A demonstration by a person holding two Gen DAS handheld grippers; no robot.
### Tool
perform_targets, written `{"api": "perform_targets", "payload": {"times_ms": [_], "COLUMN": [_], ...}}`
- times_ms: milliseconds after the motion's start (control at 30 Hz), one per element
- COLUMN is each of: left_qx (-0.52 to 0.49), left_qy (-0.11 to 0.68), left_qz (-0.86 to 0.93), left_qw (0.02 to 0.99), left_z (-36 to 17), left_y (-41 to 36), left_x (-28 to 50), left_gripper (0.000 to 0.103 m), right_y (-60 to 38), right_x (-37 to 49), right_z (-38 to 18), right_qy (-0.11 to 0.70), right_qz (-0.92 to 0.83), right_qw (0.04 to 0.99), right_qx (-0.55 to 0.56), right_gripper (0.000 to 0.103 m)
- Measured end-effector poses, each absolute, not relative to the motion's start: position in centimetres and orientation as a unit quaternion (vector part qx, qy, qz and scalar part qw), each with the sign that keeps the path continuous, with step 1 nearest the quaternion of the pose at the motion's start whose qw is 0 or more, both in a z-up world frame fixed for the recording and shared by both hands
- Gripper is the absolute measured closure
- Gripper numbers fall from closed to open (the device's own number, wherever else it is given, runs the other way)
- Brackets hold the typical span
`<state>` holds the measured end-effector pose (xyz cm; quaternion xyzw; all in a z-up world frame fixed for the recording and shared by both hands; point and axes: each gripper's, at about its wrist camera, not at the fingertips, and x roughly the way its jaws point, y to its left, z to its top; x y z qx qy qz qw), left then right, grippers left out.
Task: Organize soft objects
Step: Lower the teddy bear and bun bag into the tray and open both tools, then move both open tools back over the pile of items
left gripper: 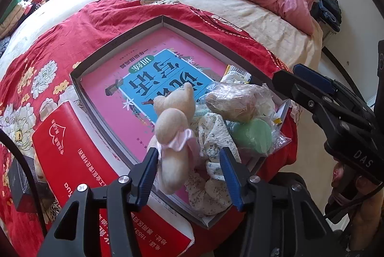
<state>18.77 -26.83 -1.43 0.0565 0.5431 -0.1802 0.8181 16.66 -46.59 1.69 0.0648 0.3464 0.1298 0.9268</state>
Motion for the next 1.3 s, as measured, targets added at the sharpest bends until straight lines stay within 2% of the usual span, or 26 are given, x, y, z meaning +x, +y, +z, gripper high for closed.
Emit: {"api": "perform_targets", "payload": {"times_ms": [133,233,1200,1267,1300], "left_qx": [0.045,0.034,0.04,0.042,0.042], "left_qy": [0.543,0.539,0.471,0.469,0.467], "left_qz": [-0.176,-0.173,-0.133,-0.129,-0.128], "left_qw": [0.82,0.824,0.871,0.873,0.874], "left_z": [-1.4,-1.1,3.9,4.1,4.2], "left_y": [-26.4,-25.9,-24.0,-23.9,-23.8], "left_x": [18.9,18.8,17.4,17.3,17.2], "left_gripper": [0.049,0.042,0.024,0.022,0.022], "right_y": [-46.6,-46.4,-45.5,-45.5,-45.5], "right_x": [16.5,16.4,15.2,15.2,15.1], "right_z": [1.9,2.1,4.8,4.9,5.0], "right_qy": [0.348,0.346,0.324,0.325,0.325], "right_qz": [0.126,0.126,0.113,0.11,0.108], "right_qw": [0.927,0.928,0.938,0.938,0.939], "right_qx": [0.062,0.06,0.039,0.039,0.036], "right_gripper": [0.031,0.031,0.03,0.028,0.024]}}
